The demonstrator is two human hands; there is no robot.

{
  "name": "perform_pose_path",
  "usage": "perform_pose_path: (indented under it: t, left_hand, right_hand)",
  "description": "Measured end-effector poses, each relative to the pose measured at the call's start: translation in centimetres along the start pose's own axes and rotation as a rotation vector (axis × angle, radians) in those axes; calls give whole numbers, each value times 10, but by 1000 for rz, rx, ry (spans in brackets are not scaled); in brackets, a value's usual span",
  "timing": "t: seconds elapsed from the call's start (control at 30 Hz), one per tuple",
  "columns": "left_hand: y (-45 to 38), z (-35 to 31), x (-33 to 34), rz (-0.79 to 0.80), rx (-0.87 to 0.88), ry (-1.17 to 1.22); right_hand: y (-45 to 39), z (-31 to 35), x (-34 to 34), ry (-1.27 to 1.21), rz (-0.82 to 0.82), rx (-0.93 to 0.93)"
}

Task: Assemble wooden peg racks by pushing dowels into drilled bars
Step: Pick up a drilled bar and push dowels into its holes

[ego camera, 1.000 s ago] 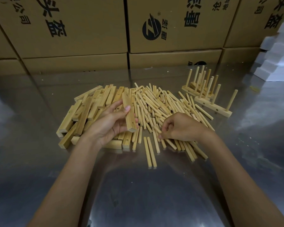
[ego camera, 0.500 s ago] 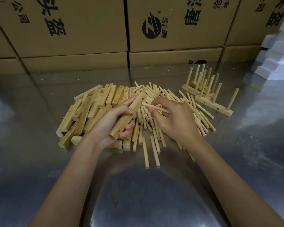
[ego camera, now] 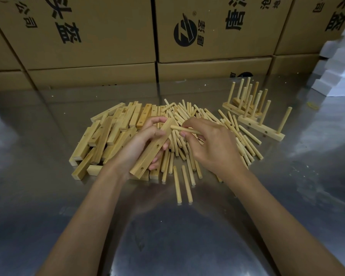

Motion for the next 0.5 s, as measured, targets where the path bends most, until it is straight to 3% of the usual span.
perform_pose_path:
  t: [0.27,0.43,0.5]
  left_hand:
    - [2,-6,1,-147,96,-283]
    - [4,-10,8,-157,166,-388]
    - [4,-11,10,-149,182,-393]
  right_hand:
    - [2,8,0,75,-10,-42]
    - [2,5,6,104,77,32]
    - [4,3,9,-1,99,115]
Point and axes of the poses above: each hand's wrist, its own y-axis away from the middle knuckle, its own x-axis out of the palm, z = x × y, the point moved 6 cm from there along -y, towards the middle knuckle, and after that the axes turned 5 degrees about -z, right-handed, at the moved point
